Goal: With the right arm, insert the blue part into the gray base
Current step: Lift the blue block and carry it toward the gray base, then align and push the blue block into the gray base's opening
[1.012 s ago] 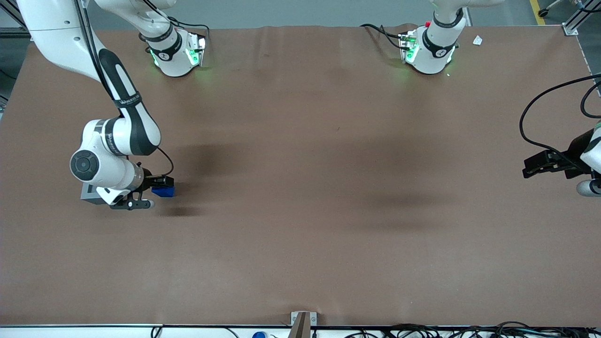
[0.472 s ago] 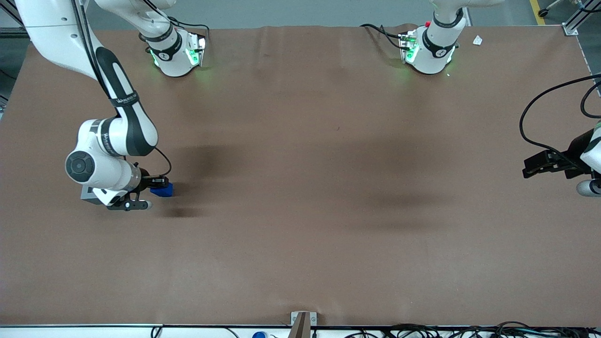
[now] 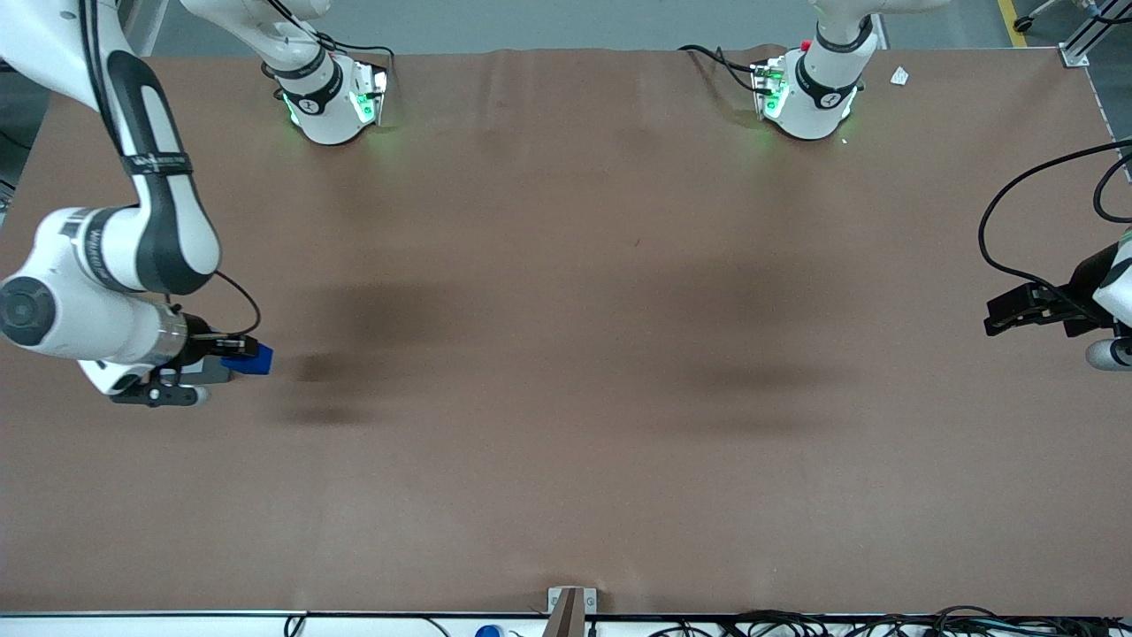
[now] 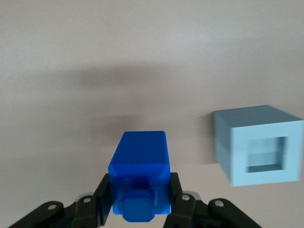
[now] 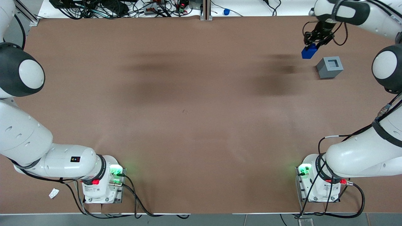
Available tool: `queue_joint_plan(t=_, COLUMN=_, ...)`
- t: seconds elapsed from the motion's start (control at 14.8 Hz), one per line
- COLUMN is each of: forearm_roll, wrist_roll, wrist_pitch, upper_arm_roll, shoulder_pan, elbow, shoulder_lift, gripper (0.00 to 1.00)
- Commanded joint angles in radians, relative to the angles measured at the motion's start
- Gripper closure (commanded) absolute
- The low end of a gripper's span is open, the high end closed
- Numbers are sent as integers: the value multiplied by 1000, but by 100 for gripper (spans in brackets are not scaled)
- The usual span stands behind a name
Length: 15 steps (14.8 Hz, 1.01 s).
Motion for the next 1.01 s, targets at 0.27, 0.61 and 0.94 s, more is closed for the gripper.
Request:
queue_joint_plan(t=0.27, forearm_roll=-52, wrist_roll=-155, wrist_pitch=-2, upper_arm_roll=12, shoulder_pan=-134, elbow=0, shoulder_lift=-26, gripper=78)
queue_joint_plan(t=0.61, forearm_roll=-79, wrist_roll=-227, wrist_pitch=9, upper_arm_roll=12, shoulder_pan=-184, elbow=19, shoulder_lift=-15, gripper=78)
queue_joint_plan(t=0.94, forearm_roll=-88, wrist_roll=-282, wrist_pitch=10, upper_arm_roll=12, shoulder_pan=-223, elbow=19, shoulder_lift=8, gripper=79)
